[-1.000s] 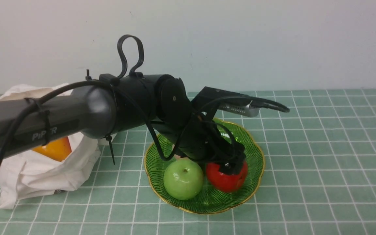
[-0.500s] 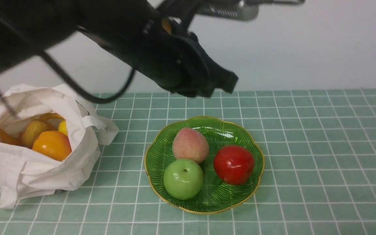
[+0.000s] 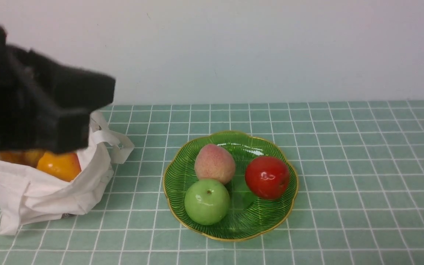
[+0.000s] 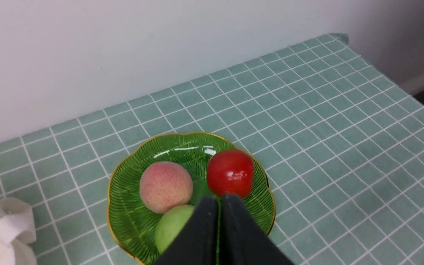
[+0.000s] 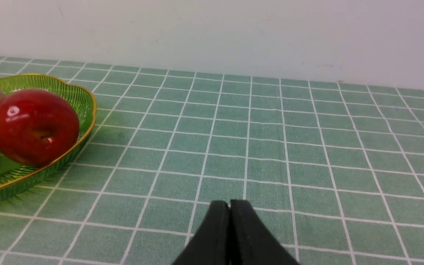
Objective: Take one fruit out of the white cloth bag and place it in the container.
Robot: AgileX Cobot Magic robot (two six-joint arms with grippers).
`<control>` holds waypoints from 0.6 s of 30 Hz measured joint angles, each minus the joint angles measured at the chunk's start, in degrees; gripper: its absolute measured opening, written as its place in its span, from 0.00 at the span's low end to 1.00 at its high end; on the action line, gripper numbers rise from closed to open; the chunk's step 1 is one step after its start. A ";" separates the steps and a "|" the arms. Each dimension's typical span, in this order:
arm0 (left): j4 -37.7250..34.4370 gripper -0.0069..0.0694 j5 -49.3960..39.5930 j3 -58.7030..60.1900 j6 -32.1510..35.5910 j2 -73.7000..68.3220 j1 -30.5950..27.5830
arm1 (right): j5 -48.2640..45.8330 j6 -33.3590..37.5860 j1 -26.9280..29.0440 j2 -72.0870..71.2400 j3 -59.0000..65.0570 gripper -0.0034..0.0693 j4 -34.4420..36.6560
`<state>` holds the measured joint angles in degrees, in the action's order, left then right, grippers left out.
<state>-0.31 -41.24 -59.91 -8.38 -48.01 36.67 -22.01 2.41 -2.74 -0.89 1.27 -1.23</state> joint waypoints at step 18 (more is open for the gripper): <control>-0.11 0.08 -7.92 17.07 0.01 21.76 0.00 | 0.00 0.00 0.00 0.00 0.00 0.03 0.00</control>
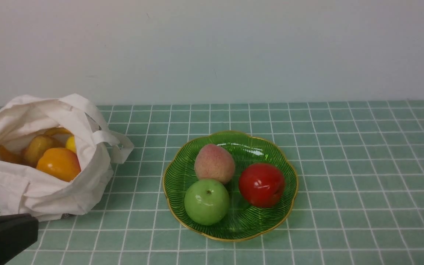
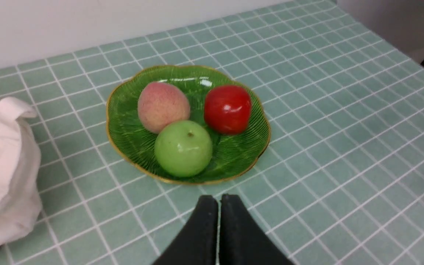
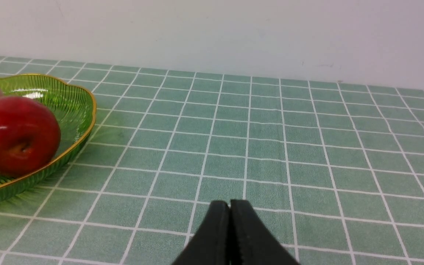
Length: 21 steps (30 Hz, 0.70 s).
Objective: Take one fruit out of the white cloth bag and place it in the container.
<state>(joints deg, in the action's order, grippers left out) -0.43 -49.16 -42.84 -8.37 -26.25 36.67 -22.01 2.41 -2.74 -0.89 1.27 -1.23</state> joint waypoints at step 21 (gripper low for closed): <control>2.47 0.08 21.38 36.13 0.43 23.54 -26.58 | 0.00 0.00 0.00 0.00 0.00 0.03 0.00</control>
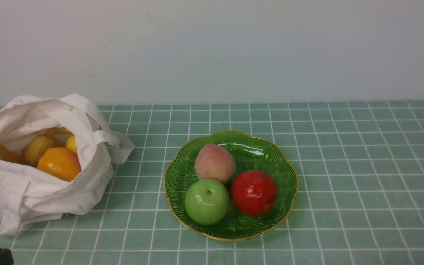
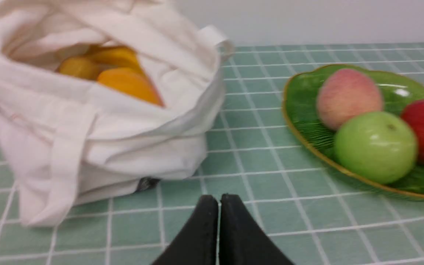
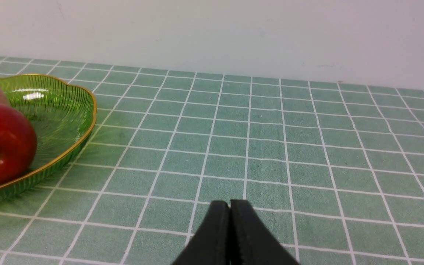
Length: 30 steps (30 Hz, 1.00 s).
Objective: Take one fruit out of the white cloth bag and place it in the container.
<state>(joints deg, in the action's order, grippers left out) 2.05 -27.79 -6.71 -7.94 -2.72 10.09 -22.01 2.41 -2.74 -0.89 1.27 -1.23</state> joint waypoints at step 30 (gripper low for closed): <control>-1.74 0.08 5.67 8.15 1.72 3.31 -10.42 | -0.06 0.00 0.00 0.00 0.00 0.03 -0.14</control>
